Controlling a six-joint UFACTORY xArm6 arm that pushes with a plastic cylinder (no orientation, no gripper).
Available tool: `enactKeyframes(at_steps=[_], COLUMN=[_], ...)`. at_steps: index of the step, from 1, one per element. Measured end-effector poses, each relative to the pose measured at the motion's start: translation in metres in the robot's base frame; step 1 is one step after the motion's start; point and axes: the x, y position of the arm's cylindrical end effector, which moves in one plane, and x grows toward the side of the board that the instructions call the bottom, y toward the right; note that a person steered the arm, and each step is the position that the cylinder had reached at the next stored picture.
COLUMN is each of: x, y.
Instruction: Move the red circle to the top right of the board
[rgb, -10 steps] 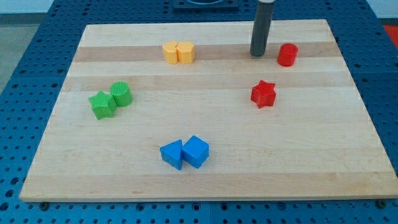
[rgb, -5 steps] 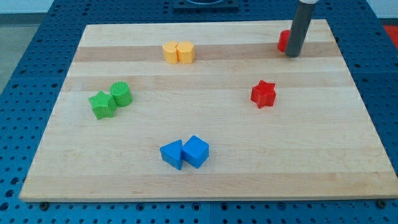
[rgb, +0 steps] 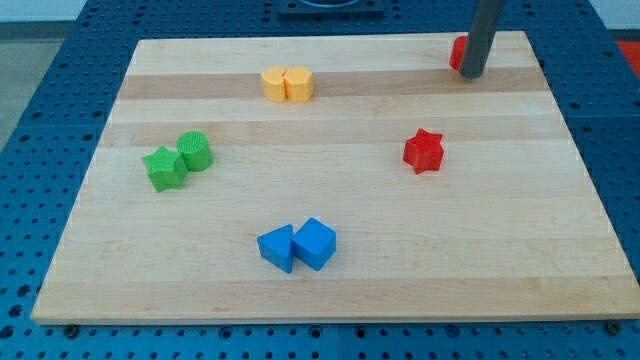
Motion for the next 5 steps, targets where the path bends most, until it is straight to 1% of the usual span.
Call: enactKeyframes(at_steps=[1, 2, 3, 4, 5], x=[0.0, -0.009, -0.027, -0.031, -0.003], y=[-0.011, -0.015, -0.008, -0.001, 0.008])
